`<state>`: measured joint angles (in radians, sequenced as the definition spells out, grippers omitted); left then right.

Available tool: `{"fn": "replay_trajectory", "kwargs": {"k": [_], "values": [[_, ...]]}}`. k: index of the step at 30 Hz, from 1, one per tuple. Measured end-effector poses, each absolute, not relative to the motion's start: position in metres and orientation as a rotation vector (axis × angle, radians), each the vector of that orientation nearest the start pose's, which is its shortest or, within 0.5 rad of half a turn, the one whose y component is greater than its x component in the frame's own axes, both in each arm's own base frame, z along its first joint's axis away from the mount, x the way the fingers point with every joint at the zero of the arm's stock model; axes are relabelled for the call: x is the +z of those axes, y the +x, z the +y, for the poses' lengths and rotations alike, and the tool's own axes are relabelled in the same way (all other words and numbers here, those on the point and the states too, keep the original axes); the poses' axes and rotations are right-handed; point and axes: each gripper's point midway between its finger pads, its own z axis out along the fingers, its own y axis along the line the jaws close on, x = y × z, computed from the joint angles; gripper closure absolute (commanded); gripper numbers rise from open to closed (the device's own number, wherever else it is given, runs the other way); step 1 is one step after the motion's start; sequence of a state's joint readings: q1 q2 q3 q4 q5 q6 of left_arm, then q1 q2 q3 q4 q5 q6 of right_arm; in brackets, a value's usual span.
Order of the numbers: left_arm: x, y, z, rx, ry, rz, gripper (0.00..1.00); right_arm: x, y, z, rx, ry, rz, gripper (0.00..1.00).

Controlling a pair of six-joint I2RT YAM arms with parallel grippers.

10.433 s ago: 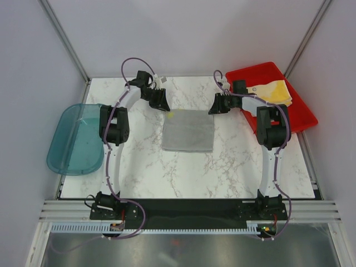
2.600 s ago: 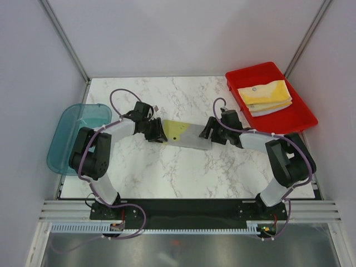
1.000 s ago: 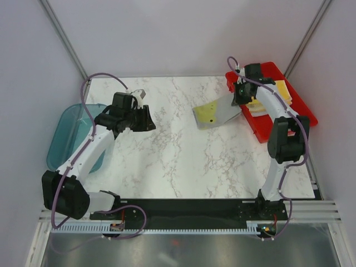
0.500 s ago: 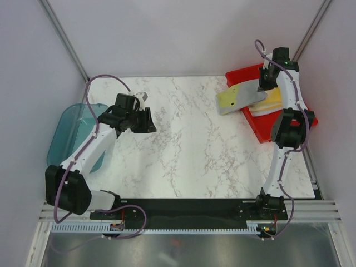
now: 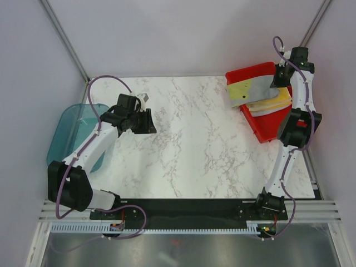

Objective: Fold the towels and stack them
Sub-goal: Neatly place the folded towel into the bin

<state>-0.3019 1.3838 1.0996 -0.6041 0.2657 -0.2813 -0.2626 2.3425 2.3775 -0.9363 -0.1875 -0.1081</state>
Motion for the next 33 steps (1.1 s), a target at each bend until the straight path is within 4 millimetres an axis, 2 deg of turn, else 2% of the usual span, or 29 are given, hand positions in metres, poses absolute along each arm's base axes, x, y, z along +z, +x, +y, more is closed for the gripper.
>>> {"fn": "replay_trajectory", "kwargs": {"k": [6, 12, 21, 33], "values": [[0.147, 0.311, -0.157, -0.575, 0.143, 2.510, 0.56, 0.157, 0.560, -0.139, 0.058, 0.141, 2.408, 1.00], [0.147, 0.311, -0.157, -0.575, 0.143, 2.512, 0.56, 0.160, 0.567, -0.142, 0.055, 0.138, 2.373, 1.00], [0.147, 0.311, -0.158, -0.581, 0.146, 2.512, 0.56, 0.143, 0.576, -0.149, 0.051, 0.151, 2.376, 1.00], [0.147, 0.311, -0.158, -0.582, 0.146, 2.512, 0.57, 0.139, 0.572, -0.169, -0.008, 0.200, 2.382, 1.00]]}}
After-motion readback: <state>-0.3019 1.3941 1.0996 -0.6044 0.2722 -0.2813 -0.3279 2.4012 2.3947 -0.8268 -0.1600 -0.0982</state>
